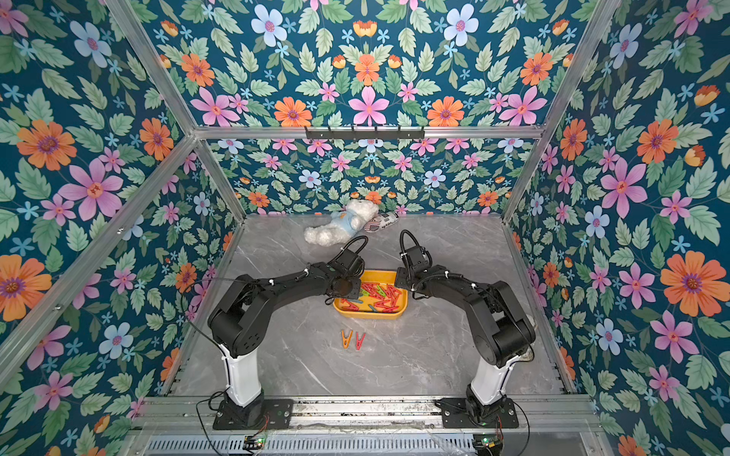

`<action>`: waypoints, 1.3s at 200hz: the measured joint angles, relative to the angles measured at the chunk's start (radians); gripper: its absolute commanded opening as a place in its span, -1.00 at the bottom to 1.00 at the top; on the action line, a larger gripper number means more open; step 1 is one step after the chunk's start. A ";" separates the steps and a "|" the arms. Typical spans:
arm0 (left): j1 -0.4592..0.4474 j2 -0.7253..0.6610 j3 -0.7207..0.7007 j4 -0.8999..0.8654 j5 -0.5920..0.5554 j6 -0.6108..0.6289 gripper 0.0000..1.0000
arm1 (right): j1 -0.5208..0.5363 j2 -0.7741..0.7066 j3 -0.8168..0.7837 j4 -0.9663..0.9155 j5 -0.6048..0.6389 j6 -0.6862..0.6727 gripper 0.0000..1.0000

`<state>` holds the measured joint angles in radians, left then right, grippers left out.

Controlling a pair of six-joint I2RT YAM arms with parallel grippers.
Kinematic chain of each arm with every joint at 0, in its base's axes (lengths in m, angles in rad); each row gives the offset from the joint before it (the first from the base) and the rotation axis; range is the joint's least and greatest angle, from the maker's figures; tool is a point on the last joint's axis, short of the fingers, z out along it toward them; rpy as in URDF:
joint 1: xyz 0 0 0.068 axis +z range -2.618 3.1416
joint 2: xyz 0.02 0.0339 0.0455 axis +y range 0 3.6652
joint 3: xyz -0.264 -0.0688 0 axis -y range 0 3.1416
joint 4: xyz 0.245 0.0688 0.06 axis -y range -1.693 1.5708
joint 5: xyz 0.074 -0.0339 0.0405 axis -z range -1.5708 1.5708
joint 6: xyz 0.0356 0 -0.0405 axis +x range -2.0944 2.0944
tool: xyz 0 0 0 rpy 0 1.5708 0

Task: Take the clothespins out of the storage box
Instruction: Pick up the clothespin from the storage box.

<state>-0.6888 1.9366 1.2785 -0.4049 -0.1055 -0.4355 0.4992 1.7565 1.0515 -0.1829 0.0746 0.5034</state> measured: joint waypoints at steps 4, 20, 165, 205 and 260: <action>0.000 0.002 0.002 0.000 -0.004 0.001 -0.49 | 0.000 -0.001 -0.001 0.000 0.000 0.000 0.42; 0.000 0.013 0.006 -0.001 -0.017 0.016 -0.52 | 0.000 -0.005 -0.003 0.000 -0.005 0.000 0.42; -0.019 0.005 0.031 -0.032 -0.055 0.022 -0.93 | 0.000 -0.052 -0.027 0.002 -0.035 0.000 0.43; -0.023 -0.035 0.054 -0.054 -0.065 0.003 -0.93 | 0.000 -0.143 -0.060 0.008 -0.066 0.000 0.53; -0.058 -0.119 0.043 -0.088 -0.071 -0.062 -0.92 | 0.000 -0.295 -0.101 0.027 -0.132 0.000 0.85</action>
<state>-0.7464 1.8175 1.3212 -0.4931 -0.1764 -0.4973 0.4992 1.4612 0.9504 -0.1562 -0.0570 0.5037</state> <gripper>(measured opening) 0.072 0.864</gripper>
